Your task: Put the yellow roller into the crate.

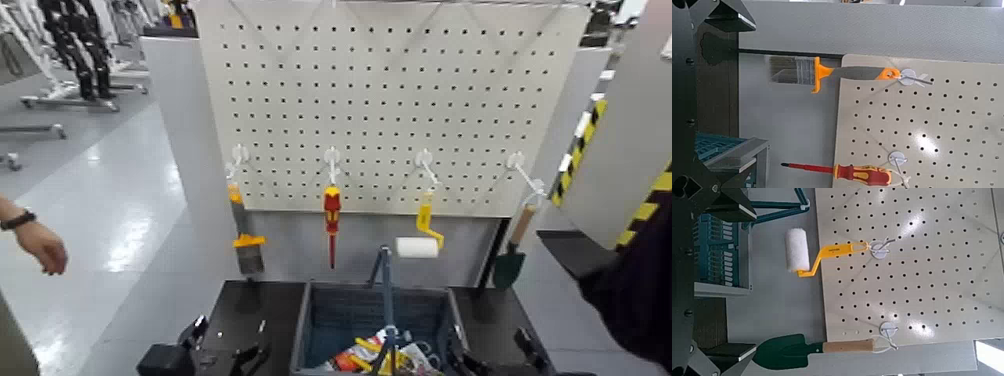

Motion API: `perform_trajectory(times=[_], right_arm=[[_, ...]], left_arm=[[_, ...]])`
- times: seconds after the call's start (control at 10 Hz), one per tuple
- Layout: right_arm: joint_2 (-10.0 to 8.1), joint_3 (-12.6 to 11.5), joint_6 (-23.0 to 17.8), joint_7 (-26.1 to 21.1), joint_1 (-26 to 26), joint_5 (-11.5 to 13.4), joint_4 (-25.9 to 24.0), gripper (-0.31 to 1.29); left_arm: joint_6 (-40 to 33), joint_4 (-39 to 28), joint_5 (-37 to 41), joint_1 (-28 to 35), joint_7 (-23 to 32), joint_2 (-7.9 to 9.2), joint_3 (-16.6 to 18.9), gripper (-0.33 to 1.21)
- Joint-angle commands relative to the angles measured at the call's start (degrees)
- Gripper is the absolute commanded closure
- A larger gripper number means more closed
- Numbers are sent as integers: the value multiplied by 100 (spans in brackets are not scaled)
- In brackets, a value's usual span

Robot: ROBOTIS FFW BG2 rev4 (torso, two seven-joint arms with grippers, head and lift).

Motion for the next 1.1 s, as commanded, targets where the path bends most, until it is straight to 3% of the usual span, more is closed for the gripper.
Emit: perform_trajectory(times=[0.1,0.4,0.8,1.1], right_arm=[[-1,5,37,-19,-9,0,-3,14],[-18,-48,160,25,-61,0,-38,14],[-36,-619,1127,1396,-571,123,-188,14],[-264,-742,1672,2056,-1090,193,-152,13]], left_arm=[[-17,-6,-20,3,20,-9,0,11],[9,-6,-20,3,20,0,0,11],[35,20,15,-15,2,-9,-18,11],[62,29,15,-41,2,-17,-27,11]])
